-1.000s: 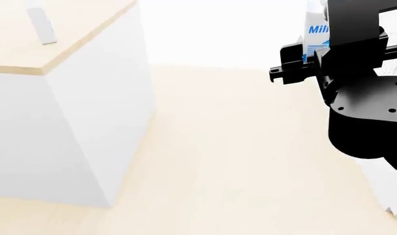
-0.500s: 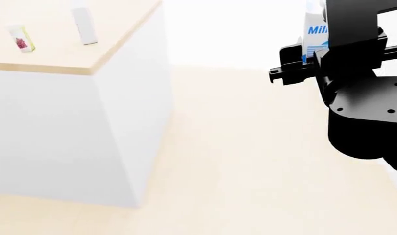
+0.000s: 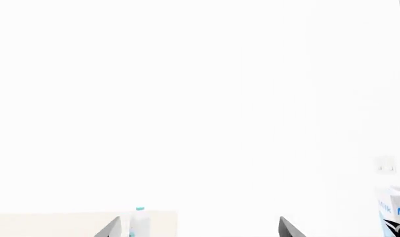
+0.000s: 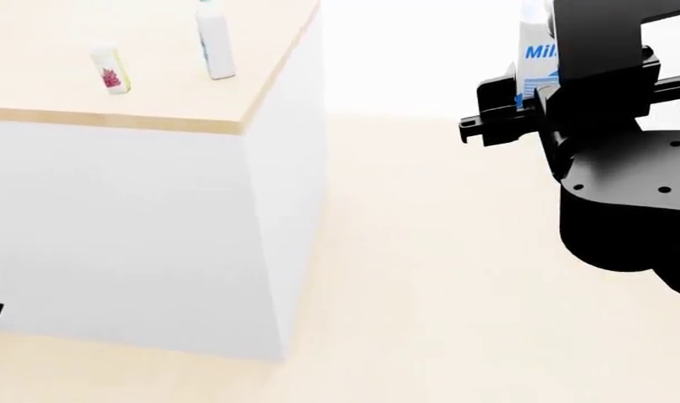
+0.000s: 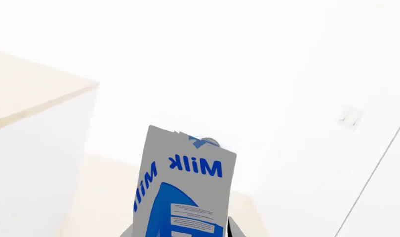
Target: Move the drinks to the dining counter.
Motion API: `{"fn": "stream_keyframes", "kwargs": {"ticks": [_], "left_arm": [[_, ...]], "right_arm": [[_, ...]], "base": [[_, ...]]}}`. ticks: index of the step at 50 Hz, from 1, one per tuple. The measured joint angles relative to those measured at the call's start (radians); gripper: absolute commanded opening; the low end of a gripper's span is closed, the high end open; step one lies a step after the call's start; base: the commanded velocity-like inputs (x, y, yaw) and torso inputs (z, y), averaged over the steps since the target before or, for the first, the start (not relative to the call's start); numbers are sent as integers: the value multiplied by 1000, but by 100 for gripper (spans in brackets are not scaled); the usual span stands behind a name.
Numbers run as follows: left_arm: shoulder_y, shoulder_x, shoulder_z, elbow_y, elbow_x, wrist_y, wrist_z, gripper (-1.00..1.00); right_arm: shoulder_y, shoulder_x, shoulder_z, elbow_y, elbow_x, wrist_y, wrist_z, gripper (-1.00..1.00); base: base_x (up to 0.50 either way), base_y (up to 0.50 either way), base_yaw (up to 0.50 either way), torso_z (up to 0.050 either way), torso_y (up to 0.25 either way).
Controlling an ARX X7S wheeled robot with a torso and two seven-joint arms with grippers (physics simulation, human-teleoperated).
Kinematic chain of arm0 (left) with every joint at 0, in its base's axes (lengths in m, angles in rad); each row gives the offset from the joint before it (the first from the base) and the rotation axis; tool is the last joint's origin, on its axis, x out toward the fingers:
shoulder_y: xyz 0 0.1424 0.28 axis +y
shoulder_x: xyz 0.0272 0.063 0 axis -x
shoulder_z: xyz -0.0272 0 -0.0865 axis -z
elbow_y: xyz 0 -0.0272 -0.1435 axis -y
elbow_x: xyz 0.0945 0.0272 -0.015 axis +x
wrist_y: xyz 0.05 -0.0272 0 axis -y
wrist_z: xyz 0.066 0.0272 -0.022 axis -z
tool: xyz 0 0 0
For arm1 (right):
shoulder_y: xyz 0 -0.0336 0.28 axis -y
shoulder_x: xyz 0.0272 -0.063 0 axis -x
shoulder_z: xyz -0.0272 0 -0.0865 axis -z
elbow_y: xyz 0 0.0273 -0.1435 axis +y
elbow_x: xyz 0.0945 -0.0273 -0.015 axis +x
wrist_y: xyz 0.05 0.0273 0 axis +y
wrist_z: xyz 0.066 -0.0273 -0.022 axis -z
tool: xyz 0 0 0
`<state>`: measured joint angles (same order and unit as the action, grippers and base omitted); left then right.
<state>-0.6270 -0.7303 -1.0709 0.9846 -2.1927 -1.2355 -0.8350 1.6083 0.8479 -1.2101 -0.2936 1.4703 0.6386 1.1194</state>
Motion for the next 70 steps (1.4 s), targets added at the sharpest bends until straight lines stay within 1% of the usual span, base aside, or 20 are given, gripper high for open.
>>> {"fn": "stream_keyframes", "kwargs": {"ticks": [46,60,70], "left_arm": [[-19,16,35,5,12,-20,-1,100],[-17,25,29,5,11,-32,3,100],[-24,19,46,7,10,-24,-7,100]], "right_arm": [[-18,10,5,-8,-5,5,6,-100],[-28,6,6,-7,-11,-1,2,-100],[-38,12,8,-11,-14,-10,-1,-100]], "base": [[117,517,0,0,1],[123,518,0,1,1],[125,518,0,0,2]]}}
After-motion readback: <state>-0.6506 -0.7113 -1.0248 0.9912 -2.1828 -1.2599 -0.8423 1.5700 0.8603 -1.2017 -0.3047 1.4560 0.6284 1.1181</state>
